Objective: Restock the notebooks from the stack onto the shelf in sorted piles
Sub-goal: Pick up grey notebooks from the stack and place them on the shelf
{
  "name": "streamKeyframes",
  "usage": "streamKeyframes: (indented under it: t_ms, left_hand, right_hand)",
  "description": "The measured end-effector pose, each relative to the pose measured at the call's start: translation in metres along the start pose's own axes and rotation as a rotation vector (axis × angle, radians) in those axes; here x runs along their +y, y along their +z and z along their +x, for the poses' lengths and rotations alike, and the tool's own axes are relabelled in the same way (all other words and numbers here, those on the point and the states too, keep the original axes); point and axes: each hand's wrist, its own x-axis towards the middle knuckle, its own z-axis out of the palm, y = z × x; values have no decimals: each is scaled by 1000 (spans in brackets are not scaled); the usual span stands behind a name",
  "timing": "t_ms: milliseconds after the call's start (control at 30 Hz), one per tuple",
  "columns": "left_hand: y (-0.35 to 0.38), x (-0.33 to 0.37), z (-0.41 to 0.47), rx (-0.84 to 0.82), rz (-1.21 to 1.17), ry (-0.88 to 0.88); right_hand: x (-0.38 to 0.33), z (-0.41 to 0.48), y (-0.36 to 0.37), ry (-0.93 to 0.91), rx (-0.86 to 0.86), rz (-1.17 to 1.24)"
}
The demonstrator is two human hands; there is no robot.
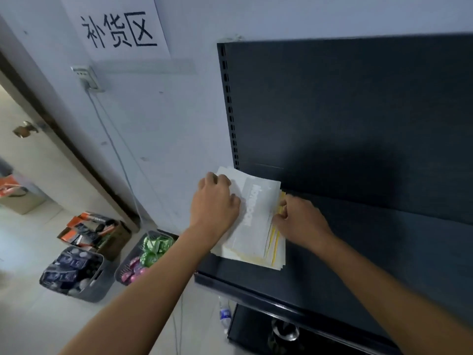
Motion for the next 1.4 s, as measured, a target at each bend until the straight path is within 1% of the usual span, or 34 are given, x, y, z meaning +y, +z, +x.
streamKeyframes:
  t_ms: [100, 200, 367, 467, 633, 767, 1033, 1233, 1333, 1400]
  left_hand:
    - [0, -11, 12, 10, 62, -52]
    - [1, -24, 19, -52, 25, -45]
    - [7, -42, 23, -92, -39, -45]
    - [8, -49, 22, -134, -86, -38]
    - [10, -51, 18, -190, -171, -42]
    - [9, -56, 22, -230, -230, -107]
    - [3, -65, 27, -226, -212, -168]
    - [-3, -69, 29, -216, -233, -194]
    - [-3, -70, 29, -260, -301, -222]
    - [-4, -72, 32, -309, -377, -274]
  right_hand:
    - [-5, -3, 7, 59, -11, 33]
    - [-12, -3, 15, 140, -14, 66]
    - [-28, -2, 35, 210, 60, 93]
    - [-32, -5, 46, 230, 121, 16]
    - [-36, -10, 54, 225, 168, -44]
    - [-37, -11, 53, 179, 183, -107]
    - [-44, -15, 59, 81, 157, -239]
    - [-46, -15, 61, 102, 164, -163]
    - [-44, -13, 60, 116, 139, -115]
    - [-44, -11, 58, 149, 124, -12]
